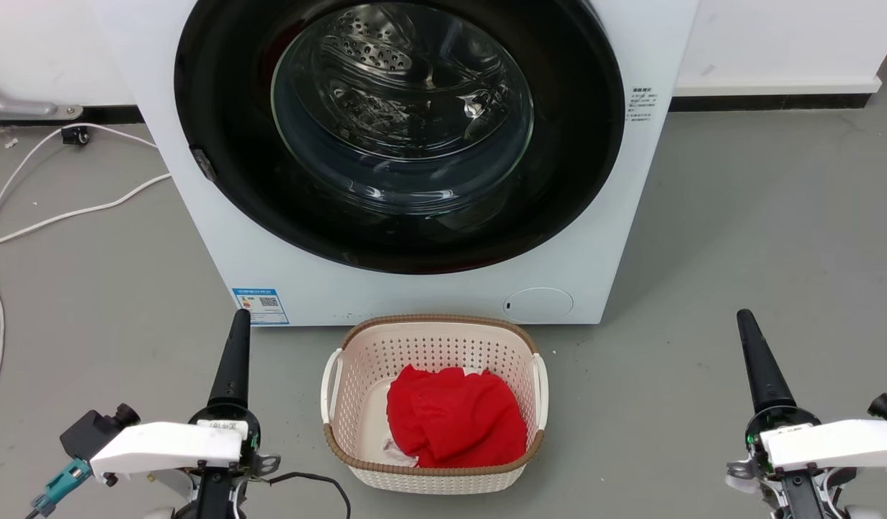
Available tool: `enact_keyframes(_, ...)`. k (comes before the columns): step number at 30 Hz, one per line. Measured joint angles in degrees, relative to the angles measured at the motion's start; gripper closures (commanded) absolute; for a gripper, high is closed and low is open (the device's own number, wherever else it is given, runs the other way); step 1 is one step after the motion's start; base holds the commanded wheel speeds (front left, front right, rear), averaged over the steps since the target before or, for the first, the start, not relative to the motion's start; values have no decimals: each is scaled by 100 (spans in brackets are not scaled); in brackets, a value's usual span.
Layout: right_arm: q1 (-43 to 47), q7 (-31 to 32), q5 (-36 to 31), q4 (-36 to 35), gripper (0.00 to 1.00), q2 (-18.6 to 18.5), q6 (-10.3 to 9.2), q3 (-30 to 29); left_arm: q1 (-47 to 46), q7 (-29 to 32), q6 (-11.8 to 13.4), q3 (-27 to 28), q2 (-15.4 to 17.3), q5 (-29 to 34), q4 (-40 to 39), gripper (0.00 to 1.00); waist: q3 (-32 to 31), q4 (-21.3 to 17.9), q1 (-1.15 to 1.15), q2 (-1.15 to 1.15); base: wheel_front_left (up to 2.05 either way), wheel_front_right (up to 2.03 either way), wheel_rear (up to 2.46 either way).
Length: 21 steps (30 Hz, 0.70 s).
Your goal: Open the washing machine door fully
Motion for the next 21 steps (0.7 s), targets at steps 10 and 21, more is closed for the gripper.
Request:
enact_keyframes(10,41,-208,-1319,-254,0,0,0,116,2,-203,0,-41,2,730,-218,0,-10,34,0,0,0,0,0)
enact_keyframes(21,136,-407,-2520,-337,0,0,0,221,2,-409,0,-199,15,1870,-364,0,-35,55,0,0,0,0,0)
